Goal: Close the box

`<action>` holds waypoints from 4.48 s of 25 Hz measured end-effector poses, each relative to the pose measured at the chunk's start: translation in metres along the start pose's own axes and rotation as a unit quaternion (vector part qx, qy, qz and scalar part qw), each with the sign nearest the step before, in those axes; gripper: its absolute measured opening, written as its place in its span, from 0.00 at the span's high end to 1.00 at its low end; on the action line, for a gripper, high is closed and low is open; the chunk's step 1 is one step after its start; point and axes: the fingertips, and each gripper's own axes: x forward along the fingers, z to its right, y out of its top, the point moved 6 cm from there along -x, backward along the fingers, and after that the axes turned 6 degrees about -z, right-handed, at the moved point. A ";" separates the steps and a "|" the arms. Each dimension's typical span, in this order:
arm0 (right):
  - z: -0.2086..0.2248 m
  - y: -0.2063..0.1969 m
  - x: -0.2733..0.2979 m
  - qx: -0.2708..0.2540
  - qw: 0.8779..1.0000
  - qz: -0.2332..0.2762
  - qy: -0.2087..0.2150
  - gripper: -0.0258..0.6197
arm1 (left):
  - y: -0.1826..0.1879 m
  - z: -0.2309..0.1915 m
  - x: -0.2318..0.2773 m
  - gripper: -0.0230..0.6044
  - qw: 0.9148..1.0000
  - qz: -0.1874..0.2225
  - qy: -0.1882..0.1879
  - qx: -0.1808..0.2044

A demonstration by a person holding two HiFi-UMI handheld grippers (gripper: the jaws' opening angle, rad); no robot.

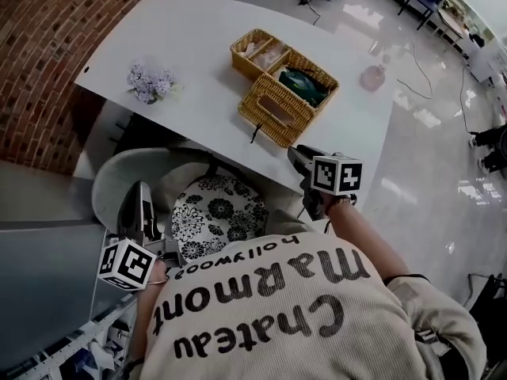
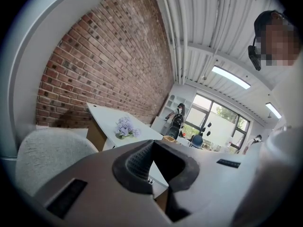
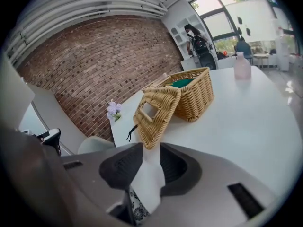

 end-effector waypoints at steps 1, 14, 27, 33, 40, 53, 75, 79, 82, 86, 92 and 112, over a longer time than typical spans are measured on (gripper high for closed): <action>-0.001 0.000 0.003 0.000 1.000 -0.004 0.001 0.77 | 0.000 -0.002 0.000 0.96 1.000 0.000 0.001 -0.001; -0.005 0.002 0.025 0.028 0.999 -0.017 -0.014 0.75 | -0.004 -0.029 -0.018 0.96 0.999 0.004 0.030 -0.015; -0.031 0.016 -0.002 0.025 0.999 -0.014 0.017 0.75 | -0.007 -0.035 -0.020 0.96 0.999 0.011 0.026 -0.022; -0.040 0.027 -0.017 0.061 0.997 0.003 0.038 0.73 | -0.006 -0.032 -0.019 0.96 0.999 0.015 0.019 -0.025; -0.043 0.036 -0.028 0.107 0.992 0.020 0.062 0.73 | -0.008 -0.031 -0.018 0.96 0.999 0.020 0.010 -0.028; -0.054 0.050 -0.043 0.027 0.999 0.047 -0.008 0.71 | -0.007 -0.021 -0.010 0.96 0.999 0.019 0.004 -0.028; -0.043 0.071 -0.064 -0.028 0.997 0.065 0.034 0.72 | -0.018 0.003 -0.003 0.96 0.999 0.017 0.005 -0.027; -0.037 0.077 -0.068 -0.043 0.996 0.055 0.061 0.74 | -0.023 0.017 -0.002 0.96 0.999 0.022 0.012 -0.034; -0.033 0.079 -0.070 -0.059 0.995 0.040 0.074 0.76 | -0.025 0.033 -0.004 0.96 0.999 0.021 0.021 -0.038; -0.025 0.083 -0.071 -0.078 0.994 0.031 0.068 0.84 | -0.033 0.048 -0.008 0.96 0.998 0.028 0.026 -0.043; -0.017 0.084 -0.070 -0.087 0.994 0.020 0.068 0.93 | -0.039 0.058 -0.018 0.96 0.997 0.036 0.044 -0.046; -0.011 0.097 -0.073 -0.078 0.992 0.028 0.097 0.95 | -0.037 0.071 -0.015 0.96 0.996 0.050 0.050 -0.046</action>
